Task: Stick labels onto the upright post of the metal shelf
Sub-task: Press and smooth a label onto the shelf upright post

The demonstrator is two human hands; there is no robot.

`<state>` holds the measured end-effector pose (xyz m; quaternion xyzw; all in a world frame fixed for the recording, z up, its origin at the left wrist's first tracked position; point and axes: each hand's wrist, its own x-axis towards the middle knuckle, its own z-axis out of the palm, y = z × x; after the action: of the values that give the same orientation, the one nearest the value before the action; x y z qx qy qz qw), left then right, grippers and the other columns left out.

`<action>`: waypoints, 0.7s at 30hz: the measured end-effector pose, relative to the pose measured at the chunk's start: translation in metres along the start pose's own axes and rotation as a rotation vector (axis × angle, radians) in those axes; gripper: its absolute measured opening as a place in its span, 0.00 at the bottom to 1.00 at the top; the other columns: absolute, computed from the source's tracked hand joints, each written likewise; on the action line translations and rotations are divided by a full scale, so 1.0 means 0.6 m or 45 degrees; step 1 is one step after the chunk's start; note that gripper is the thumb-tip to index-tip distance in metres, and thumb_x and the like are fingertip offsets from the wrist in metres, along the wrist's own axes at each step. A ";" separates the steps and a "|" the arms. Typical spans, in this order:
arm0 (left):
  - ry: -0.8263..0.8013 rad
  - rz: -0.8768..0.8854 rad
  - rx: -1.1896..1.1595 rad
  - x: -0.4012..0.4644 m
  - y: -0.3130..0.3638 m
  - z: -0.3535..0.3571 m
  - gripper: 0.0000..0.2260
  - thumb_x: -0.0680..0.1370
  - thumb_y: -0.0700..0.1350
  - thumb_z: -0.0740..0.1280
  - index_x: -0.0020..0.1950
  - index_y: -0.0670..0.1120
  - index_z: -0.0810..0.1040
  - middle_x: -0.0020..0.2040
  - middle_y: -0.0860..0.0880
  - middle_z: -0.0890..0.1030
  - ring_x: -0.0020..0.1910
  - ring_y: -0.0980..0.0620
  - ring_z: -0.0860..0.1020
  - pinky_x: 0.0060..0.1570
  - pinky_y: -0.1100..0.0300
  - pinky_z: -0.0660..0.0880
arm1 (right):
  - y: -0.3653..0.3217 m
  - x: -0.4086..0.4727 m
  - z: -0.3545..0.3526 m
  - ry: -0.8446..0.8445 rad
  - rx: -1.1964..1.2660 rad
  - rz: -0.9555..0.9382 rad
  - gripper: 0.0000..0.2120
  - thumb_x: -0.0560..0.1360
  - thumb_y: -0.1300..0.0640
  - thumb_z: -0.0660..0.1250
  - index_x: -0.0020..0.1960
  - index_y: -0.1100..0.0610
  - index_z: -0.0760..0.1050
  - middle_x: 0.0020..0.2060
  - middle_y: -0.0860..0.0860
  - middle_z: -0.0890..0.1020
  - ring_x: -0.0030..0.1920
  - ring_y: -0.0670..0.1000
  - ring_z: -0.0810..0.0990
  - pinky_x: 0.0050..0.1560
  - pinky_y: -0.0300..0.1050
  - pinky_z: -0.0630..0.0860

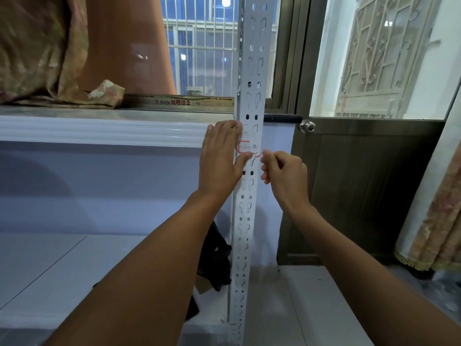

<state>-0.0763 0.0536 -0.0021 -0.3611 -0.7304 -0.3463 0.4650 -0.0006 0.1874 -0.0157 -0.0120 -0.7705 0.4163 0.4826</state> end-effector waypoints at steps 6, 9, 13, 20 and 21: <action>0.017 0.011 0.004 -0.001 -0.003 0.002 0.22 0.77 0.48 0.72 0.69 0.43 0.73 0.69 0.46 0.75 0.72 0.46 0.70 0.80 0.45 0.56 | -0.012 0.019 0.011 -0.060 0.004 0.033 0.11 0.74 0.46 0.74 0.44 0.53 0.78 0.37 0.45 0.83 0.37 0.48 0.83 0.40 0.40 0.82; 0.032 0.011 -0.019 -0.001 -0.001 0.003 0.20 0.77 0.44 0.72 0.67 0.42 0.73 0.68 0.46 0.75 0.72 0.45 0.70 0.79 0.45 0.56 | -0.013 0.028 0.008 -0.063 0.003 0.032 0.07 0.76 0.54 0.73 0.43 0.56 0.79 0.35 0.46 0.83 0.35 0.46 0.82 0.38 0.37 0.81; 0.014 0.006 -0.027 -0.001 0.001 -0.001 0.20 0.76 0.40 0.72 0.67 0.41 0.74 0.68 0.44 0.76 0.71 0.43 0.71 0.79 0.43 0.58 | -0.007 0.025 -0.003 -0.106 -0.142 -0.045 0.08 0.81 0.61 0.63 0.47 0.55 0.80 0.36 0.45 0.82 0.38 0.48 0.83 0.42 0.39 0.82; -0.009 -0.016 -0.038 -0.001 0.005 -0.005 0.20 0.77 0.42 0.71 0.68 0.41 0.73 0.69 0.45 0.75 0.72 0.44 0.70 0.80 0.44 0.56 | -0.017 0.026 0.004 -0.113 -0.118 -0.034 0.08 0.78 0.50 0.69 0.43 0.53 0.80 0.37 0.44 0.84 0.38 0.47 0.83 0.43 0.44 0.83; -0.006 -0.012 -0.033 -0.001 0.004 -0.004 0.20 0.76 0.41 0.71 0.67 0.42 0.73 0.68 0.45 0.75 0.72 0.44 0.70 0.80 0.44 0.56 | -0.018 0.030 0.005 -0.103 -0.112 -0.017 0.09 0.77 0.49 0.70 0.42 0.54 0.80 0.36 0.45 0.84 0.38 0.47 0.83 0.42 0.44 0.83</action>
<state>-0.0730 0.0523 -0.0015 -0.3644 -0.7286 -0.3572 0.4569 -0.0082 0.1861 0.0038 -0.0113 -0.8069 0.3790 0.4529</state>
